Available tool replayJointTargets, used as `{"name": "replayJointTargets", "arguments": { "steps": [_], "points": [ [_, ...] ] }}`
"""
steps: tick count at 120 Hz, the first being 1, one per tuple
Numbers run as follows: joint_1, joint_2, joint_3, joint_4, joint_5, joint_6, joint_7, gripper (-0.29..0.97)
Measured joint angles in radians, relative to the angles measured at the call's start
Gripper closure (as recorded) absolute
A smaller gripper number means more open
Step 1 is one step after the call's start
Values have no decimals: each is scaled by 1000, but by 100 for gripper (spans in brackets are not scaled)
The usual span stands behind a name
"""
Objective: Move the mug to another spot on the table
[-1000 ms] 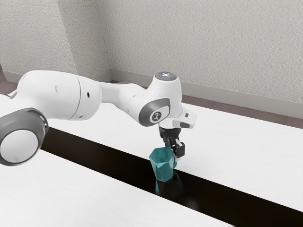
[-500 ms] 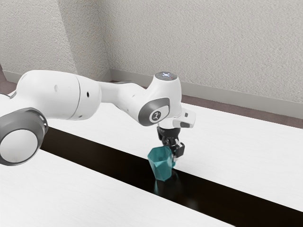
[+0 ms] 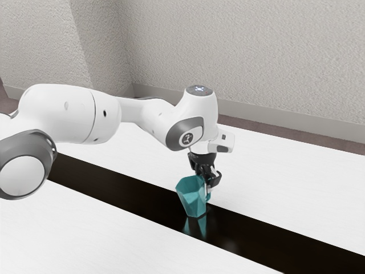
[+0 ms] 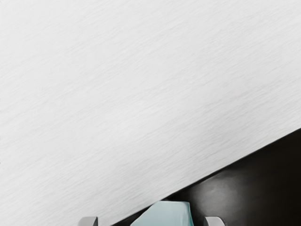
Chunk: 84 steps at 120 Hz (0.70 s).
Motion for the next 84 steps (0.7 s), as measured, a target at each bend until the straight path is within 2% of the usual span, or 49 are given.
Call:
{"name": "replayJointTargets", "arguments": {
  "steps": [84],
  "points": [
    [-2, -35, 15, -14, 9, 0, -21, 56]
  ]
}}
